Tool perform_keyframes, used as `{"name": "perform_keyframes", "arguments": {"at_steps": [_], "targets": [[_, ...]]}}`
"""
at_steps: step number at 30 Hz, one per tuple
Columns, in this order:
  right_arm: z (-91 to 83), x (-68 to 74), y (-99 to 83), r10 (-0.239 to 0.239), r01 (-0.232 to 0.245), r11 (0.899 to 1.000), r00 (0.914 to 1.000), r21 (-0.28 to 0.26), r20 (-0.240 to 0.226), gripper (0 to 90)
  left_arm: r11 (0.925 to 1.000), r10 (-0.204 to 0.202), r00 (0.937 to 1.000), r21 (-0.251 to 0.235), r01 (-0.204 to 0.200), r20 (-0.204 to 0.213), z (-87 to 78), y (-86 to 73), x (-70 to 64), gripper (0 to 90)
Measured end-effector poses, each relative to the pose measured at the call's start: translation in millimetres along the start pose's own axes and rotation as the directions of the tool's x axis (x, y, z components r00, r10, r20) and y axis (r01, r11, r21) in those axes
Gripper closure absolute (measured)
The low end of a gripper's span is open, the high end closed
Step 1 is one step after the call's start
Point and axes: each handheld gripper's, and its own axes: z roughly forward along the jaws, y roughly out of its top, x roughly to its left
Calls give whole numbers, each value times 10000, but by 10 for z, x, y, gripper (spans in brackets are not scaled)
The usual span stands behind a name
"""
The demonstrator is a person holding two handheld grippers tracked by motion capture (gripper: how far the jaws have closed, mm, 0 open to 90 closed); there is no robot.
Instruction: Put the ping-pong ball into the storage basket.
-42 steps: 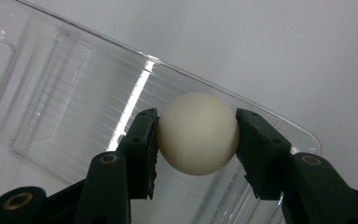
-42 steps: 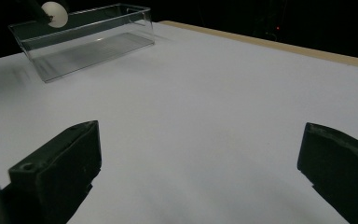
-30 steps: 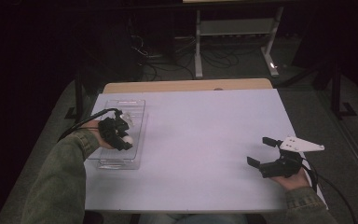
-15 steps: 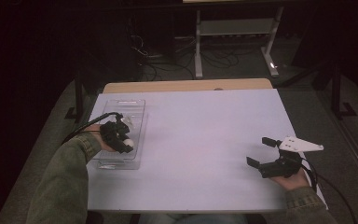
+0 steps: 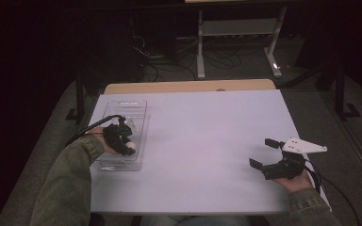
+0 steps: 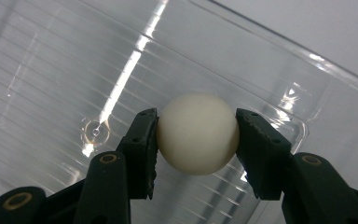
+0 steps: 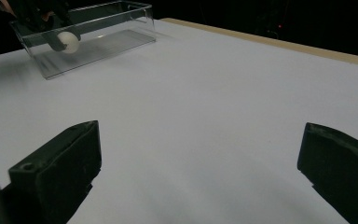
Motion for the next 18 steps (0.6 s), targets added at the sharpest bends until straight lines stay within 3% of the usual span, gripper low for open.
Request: {"name": "perform_keyframes", "arguments": {"at_steps": [14, 18], "targets": [[-1, 0, 0, 25, -25, 10000, 10000, -2, -5, 0, 9995, -290, 9996, 116, 289, 75, 67, -22, 35, 504], [-2, 0, 0, 25, -25, 10000, 10000, -8, -15, 0, 9994, -329, 9994, 50, 329, 107, 63, -21, 41, 460]]}}
